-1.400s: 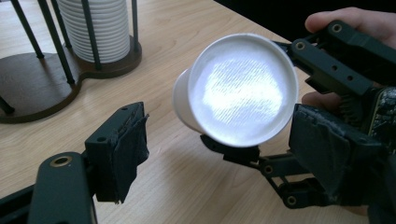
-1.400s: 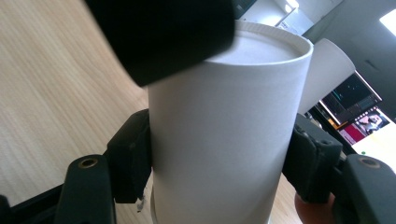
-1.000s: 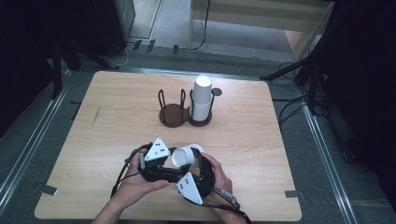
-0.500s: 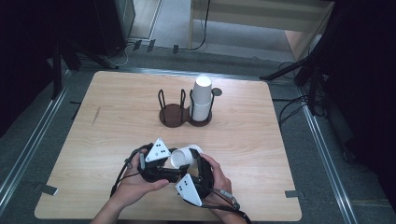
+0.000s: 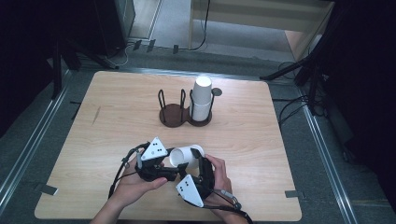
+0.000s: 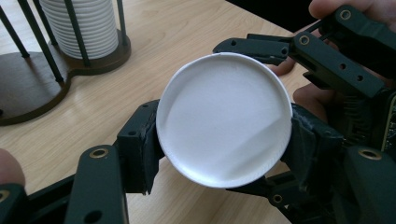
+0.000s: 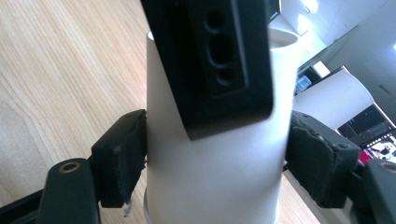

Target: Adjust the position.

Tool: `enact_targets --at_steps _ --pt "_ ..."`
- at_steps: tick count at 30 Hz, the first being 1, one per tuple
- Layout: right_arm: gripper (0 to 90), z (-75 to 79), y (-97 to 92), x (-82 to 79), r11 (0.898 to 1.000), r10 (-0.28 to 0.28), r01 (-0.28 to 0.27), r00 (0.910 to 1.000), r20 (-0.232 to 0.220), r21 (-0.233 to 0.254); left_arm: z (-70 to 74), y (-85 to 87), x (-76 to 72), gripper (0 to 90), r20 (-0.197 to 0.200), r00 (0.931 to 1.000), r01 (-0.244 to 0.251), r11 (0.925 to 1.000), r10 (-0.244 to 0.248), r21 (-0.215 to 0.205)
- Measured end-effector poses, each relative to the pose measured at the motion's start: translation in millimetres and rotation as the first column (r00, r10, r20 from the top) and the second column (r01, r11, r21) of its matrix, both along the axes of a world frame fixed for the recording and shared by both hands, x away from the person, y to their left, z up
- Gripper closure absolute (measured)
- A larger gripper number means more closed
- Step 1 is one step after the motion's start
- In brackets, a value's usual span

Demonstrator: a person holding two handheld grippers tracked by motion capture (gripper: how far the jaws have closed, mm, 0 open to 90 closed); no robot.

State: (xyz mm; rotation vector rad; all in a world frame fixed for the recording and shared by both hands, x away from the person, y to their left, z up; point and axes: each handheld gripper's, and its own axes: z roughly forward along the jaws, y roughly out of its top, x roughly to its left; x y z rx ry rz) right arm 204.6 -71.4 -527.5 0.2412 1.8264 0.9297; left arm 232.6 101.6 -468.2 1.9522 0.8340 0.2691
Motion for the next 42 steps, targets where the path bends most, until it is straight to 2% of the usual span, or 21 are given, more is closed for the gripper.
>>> enact_targets --at_steps 3,4,10,13,15,19,22,27,32,35,39,40,41,42 --pt "21.8 1.4 -0.7 -0.4 1.000 0.007 -0.007 0.9998 -0.017 0.011 -0.2 2.4 1.3 36.1 0.000 0.9999 -0.011 0.9998 0.011 -0.016" --pt "20.7 3.1 -1.2 -1.3 1.000 0.006 -0.006 0.9999 -0.010 0.014 -0.1 3.7 1.6 36.3 0.001 0.9998 -0.019 0.9995 0.019 -0.026" --pt "14.1 6.8 -3.2 -0.9 0.999 -0.018 0.019 0.9998 -0.012 0.040 2.2 12.9 2.7 36.5 0.046 0.9965 -0.066 0.9955 0.070 -0.068" --pt "13.4 9.0 -5.4 -0.5 0.998 -0.025 0.026 0.9995 -0.020 0.059 3.0 18.2 3.0 36.6 0.078 0.9908 -0.104 0.9903 0.111 -0.092" --pt "12.6 12.2 -7.7 0.8 0.996 -0.024 0.028 0.9990 -0.038 0.089 3.5 20.8 2.9 36.6 0.097 0.9865 -0.122 0.9871 0.132 -0.104" --pt "12.3 14.0 -9.4 1.8 0.994 -0.024 0.029 0.9985 -0.048 0.105 5.0 24.6 1.7 36.6 0.143 0.9765 -0.145 0.9820 0.161 -0.121" --pt "11.0 15.7 -11.4 3.5 0.990 -0.027 0.039 0.9960 -0.085 0.139 6.2 27.2 0.9 36.6 0.161 0.9715 -0.150 0.9771 0.174 -0.151" --pt "9.5 18.2 -13.8 5.5 0.985 -0.022 0.040 0.9940 -0.108 0.167 6.3 30.0 1.0 36.6 0.177 0.9671 -0.153 0.9738 0.183 -0.169" --pt "8.4 22.3 -17.5 8.2 0.970 -0.018 0.056 0.9871 -0.159 0.236 6.8 32.2 0.4 36.5 0.201 0.9602 -0.157 0.9700 0.194 -0.185" --pt "8.4 24.1 -19.3 9.9 0.960 -0.021 0.071 0.9827 -0.184 0.270 7.2 34.2 -0.4 36.5 0.213 0.9537 -0.167 0.9627 0.212 -0.213" --pt "9.1 27.3 -21.7 12.6 0.937 -0.025 0.100 0.9747 -0.222 0.334 6.8 36.2 0.1 36.5 0.211 0.9543 -0.158 0.9571 0.211 -0.243" --pt "9.3 28.0 -22.3 13.0 0.933 -0.021 0.103 0.9722 -0.233 0.345 6.0 36.2 0.3 36.5 0.218 0.9516 -0.161 0.9550 0.217 -0.249" --pt "10.0 29.9 -24.2 14.5 0.918 -0.017 0.116 0.9669 -0.255 0.379 4.1 36.4 0.7 36.5 0.229 0.9458 -0.166 0.9491 0.230 -0.268" --pt "10.0 29.9 -24.2 14.5 0.918 -0.017 0.116 0.9669 -0.255 0.379 4.1 36.4 0.7 36.4 0.229 0.9458 -0.166 0.9491 0.230 -0.268"
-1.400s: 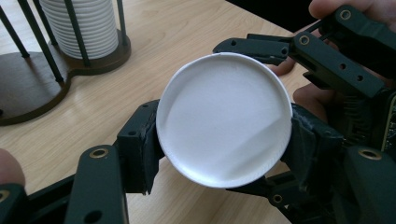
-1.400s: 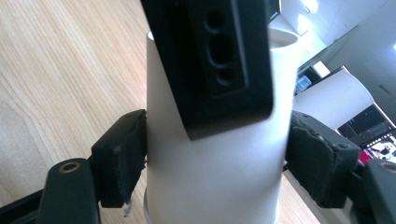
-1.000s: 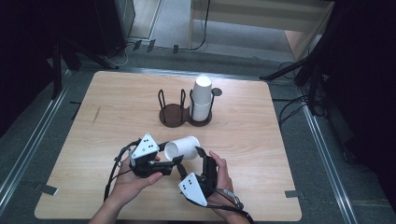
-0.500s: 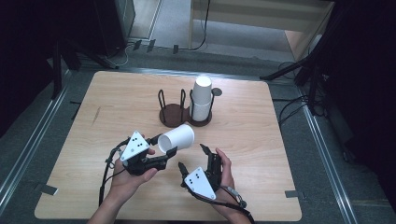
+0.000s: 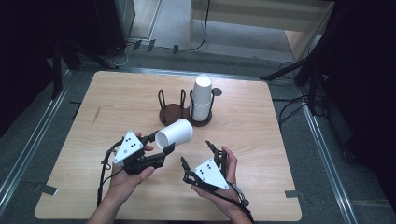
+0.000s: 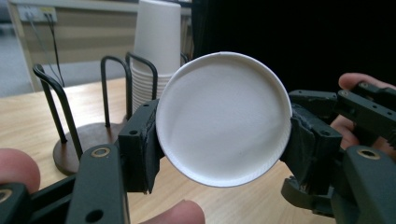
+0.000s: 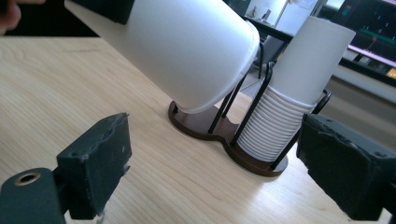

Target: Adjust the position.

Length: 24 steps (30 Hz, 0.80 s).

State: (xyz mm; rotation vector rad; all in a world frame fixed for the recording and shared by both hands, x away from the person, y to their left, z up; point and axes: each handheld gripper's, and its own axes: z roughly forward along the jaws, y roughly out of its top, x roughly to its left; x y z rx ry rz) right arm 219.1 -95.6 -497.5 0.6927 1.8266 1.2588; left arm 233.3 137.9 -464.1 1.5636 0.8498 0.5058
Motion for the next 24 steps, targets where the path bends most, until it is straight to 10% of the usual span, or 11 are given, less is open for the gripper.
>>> enact_targets --at_steps 13,21,24 --pt "13.0 9.2 -8.8 5.6 0.983 0.004 0.017 0.9935 -0.114 0.181 -9.5 -4.0 1.8 36.3 0.049 0.9986 -0.016 0.9992 0.018 -0.035" --pt "19.4 15.8 -19.4 11.9 0.920 0.050 0.061 0.9608 -0.273 0.386 -12.0 -5.7 1.5 36.4 0.080 0.9965 -0.020 0.9986 0.024 -0.048" --pt "19.7 16.1 -18.8 11.7 0.914 0.053 0.075 0.9527 -0.299 0.399 -14.2 -7.0 1.5 36.4 0.088 0.9957 -0.023 0.9986 0.027 -0.048"
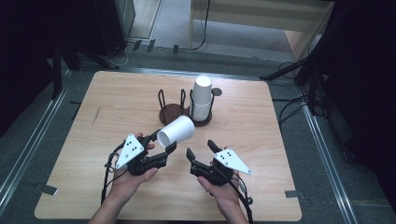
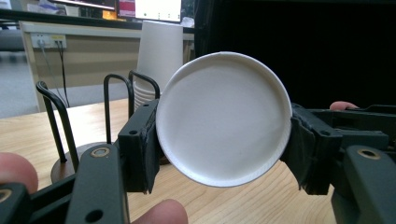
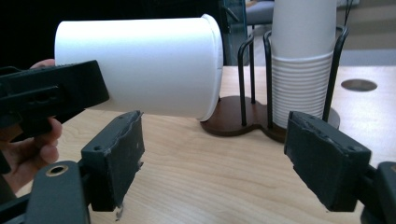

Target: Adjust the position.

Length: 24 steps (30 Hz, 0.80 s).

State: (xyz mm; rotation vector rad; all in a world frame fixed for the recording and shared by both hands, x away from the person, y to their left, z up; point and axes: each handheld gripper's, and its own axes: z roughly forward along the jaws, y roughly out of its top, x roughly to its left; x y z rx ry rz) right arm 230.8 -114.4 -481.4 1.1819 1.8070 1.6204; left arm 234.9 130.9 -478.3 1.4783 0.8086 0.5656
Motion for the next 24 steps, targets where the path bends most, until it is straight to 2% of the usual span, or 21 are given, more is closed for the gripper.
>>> enact_targets --at_steps 5,7,9,11,13,14,15,16,19,20,21,24 --pt "16.0 5.3 -1.1 -0.4 0.998 -0.020 0.025 0.9970 -0.075 0.056 -3.6 -1.7 0.8 36.4 0.013 0.9999 0.001 0.9999 -0.001 -0.012" --pt "10.2 9.8 -1.9 -0.6 0.996 -0.044 0.053 0.9927 -0.112 0.077 -4.5 -2.1 0.8 36.4 0.019 0.9998 0.002 0.9999 -0.002 -0.014" --pt "3.0 14.8 -1.2 -2.6 0.993 -0.077 0.088 0.9894 -0.123 0.084 -5.5 -2.9 0.6 36.3 0.025 0.9997 0.000 0.9999 0.001 -0.016" --pt "1.7 19.2 -1.2 -3.7 0.987 -0.090 0.108 0.9850 -0.147 0.118 -6.7 -3.8 0.6 36.3 0.036 0.9993 -0.002 0.9997 0.003 -0.023" --pt "1.8 21.1 -2.5 -2.1 0.976 -0.087 0.123 0.9770 -0.194 0.181 -7.4 -4.2 0.8 36.3 0.046 0.9990 -0.003 0.9996 0.004 -0.029" --pt "2.6 21.1 -4.8 1.0 0.955 -0.080 0.149 0.9628 -0.258 0.257 -7.3 -4.8 1.0 36.3 0.051 0.9987 -0.002 0.9994 0.004 -0.036" --pt "2.6 21.1 -4.8 1.0 0.955 -0.080 0.149 0.9628 -0.258 0.257 -7.3 -4.8 1.0 36.3 0.051 0.9987 -0.002 0.9994 0.004 -0.036" --pt "2.8 20.7 -5.5 1.9 0.947 -0.081 0.160 0.9584 -0.274 0.278 -7.1 -5.1 1.1 36.3 0.053 0.9986 -0.003 0.9993 0.005 -0.036" --pt "2.5 20.4 -6.6 4.5 0.912 -0.084 0.206 0.9408 -0.328 0.355 -6.9 -5.6 1.5 36.3 0.059 0.9983 0.002 0.9992 0.000 -0.039" --pt "2.5 21.0 -6.8 5.0 0.887 -0.082 0.233 0.9295 -0.359 0.399 -7.0 -6.0 1.7 36.3 0.061 0.9981 0.002 0.9992 0.000 -0.039" --pt "2.5 21.0 -6.8 5.0 0.887 -0.082 0.233 0.9295 -0.359 0.399 -7.1 -6.4 1.8 36.3 0.061 0.9981 0.002 0.9993 0.001 -0.038" --pt "2.4 23.8 -5.3 3.5 0.853 -0.074 0.265 0.9140 -0.399 0.449 -7.7 -6.7 2.2 36.2 0.062 0.9981 0.004 0.9992 -0.001 -0.041"
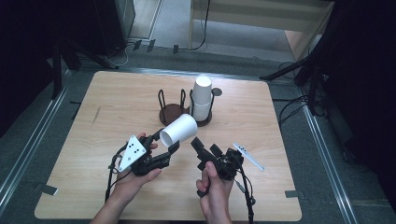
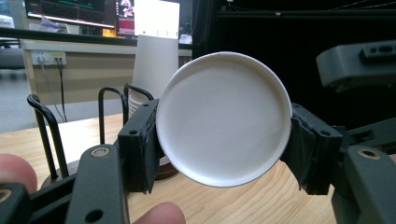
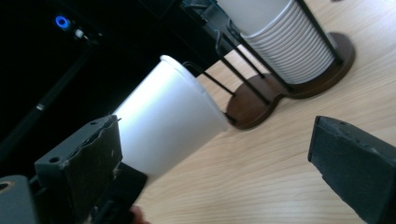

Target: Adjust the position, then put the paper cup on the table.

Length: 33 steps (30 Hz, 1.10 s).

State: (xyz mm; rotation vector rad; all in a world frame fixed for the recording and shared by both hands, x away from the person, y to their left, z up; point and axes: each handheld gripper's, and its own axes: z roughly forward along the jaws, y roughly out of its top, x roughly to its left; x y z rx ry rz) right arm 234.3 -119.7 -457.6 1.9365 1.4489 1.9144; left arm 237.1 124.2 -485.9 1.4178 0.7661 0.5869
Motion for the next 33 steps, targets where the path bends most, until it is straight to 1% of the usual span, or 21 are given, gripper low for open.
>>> enact_targets --at_steps 1,3,4,5,7,8,9,12,15,18,19,20,21,22,25,26,28,29,30,31,33 --pt "2.4 0.2 0.1 0.0 1.000 0.009 -0.009 0.9999 -0.009 0.024 -0.3 -0.2 0.1 36.2 0.002 1.0000 0.000 1.0000 0.000 -0.001" --pt "2.4 -1.0 0.0 2.0 0.995 0.026 -0.022 0.9988 -0.042 0.093 -0.6 -0.2 0.0 36.2 0.006 1.0000 0.002 1.0000 -0.002 -0.005" --pt "2.4 -1.9 0.0 3.7 0.990 0.038 -0.029 0.9975 -0.060 0.138 -0.5 -0.4 -0.2 36.2 0.007 1.0000 0.002 1.0000 -0.002 -0.006" --pt "2.5 -2.8 -0.1 4.6 0.987 0.040 -0.029 0.9970 -0.067 0.156 -0.5 -0.8 -0.5 36.2 0.009 1.0000 0.001 1.0000 -0.001 -0.007" --pt "2.7 -3.9 1.4 6.4 0.979 0.050 -0.031 0.9949 -0.088 0.204 -0.5 -1.7 -0.8 36.2 0.014 0.9999 0.003 1.0000 -0.003 -0.004" --pt "3.2 -4.5 3.2 7.0 0.972 0.046 -0.021 0.9935 -0.104 0.236 -0.7 -2.2 -0.9 36.2 0.016 0.9999 0.003 1.0000 -0.003 0.000" --pt "3.2 -4.5 3.2 7.0 0.972 0.046 -0.021 0.9935 -0.104 0.236 -0.9 -2.7 -1.1 36.2 0.017 0.9998 0.004 1.0000 -0.004 0.002" --pt "4.2 -5.0 5.4 7.9 0.954 0.044 0.001 0.9886 -0.144 0.301 -1.5 -4.4 -1.7 36.2 0.026 0.9997 0.004 1.0000 -0.005 0.004" --pt "4.5 -4.6 7.3 8.9 0.938 0.037 0.026 0.9840 -0.174 0.347 -1.9 -5.8 -2.6 36.2 0.033 0.9994 0.012 0.9999 -0.012 0.004" --pt "4.4 -3.5 8.4 10.0 0.923 0.036 0.038 0.9820 -0.186 0.382 -1.4 -5.8 -2.9 36.2 0.035 0.9993 0.011 0.9999 -0.011 0.000" --pt "4.4 -3.3 9.0 10.9 0.917 0.032 0.048 0.9809 -0.192 0.396 -1.4 -5.8 -3.0 36.2 0.036 0.9993 0.011 0.9999 -0.011 0.000" --pt "4.0 -3.1 9.4 11.9 0.909 0.041 0.048 0.9781 -0.204 0.413 -1.3 -5.8 -3.1 36.2 0.036 0.9993 0.011 0.9999 -0.011 0.001" --pt "4.0 -3.1 9.4 11.9 0.909 0.041 0.048 0.9781 -0.204 0.413 -1.4 -5.8 -3.1 36.2 0.037 0.9993 0.011 0.9999 -0.011 0.001" --pt "3.7 -3.4 9.8 12.7 0.906 0.047 0.046 0.9770 -0.208 0.422 -1.4 -5.9 -3.1 36.2 0.037 0.9992 0.012 0.9999 -0.012 0.001" --pt "2.9 -4.4 10.9 14.4 0.900 0.058 0.046 0.9731 -0.223 0.434 -1.6 -6.3 -3.1 36.2 0.037 0.9992 0.013 0.9999 -0.013 0.002" --pt "2.7 -5.0 11.1 15.1 0.900 0.055 0.051 0.9720 -0.228 0.432 -1.7 -6.6 -3.1 36.2 0.037 0.9992 0.016 0.9999 -0.016 0.002" --pt "2.0 -5.9 12.1 17.4 0.894 0.061 0.056 0.9682 -0.243 0.445 -2.1 -7.6 -3.4 36.2 0.038 0.9990 0.022 0.9997 -0.022 0.004" --pt "1.7 -7.2 12.5 19.9 0.892 0.065 0.058 0.9651 -0.254 0.448 -2.2 -8.1 -3.7 36.2 0.040 0.9989 0.024 0.9997 -0.024 0.006" --pt "1.7 -7.2 12.5 19.9 0.892 0.065 0.058 0.9651 -0.254 0.448 -2.3 -8.6 -3.9 36.2 0.041 0.9989 0.023 0.9997 -0.024 0.010" --pt "1.6 -8.1 12.6 22.1 0.884 0.079 0.053 0.9624 -0.260 0.464 -2.4 -8.8 -4.0 36.2 0.041 0.9989 0.022 0.9997 -0.023 0.012" --pt "1.4 -9.8 13.2 25.4 0.878 0.086 0.057 0.9582 -0.273 0.476 -2.6 -9.1 -3.9 36.2 0.041 0.9989 0.023 0.9997 -0.024 0.012"
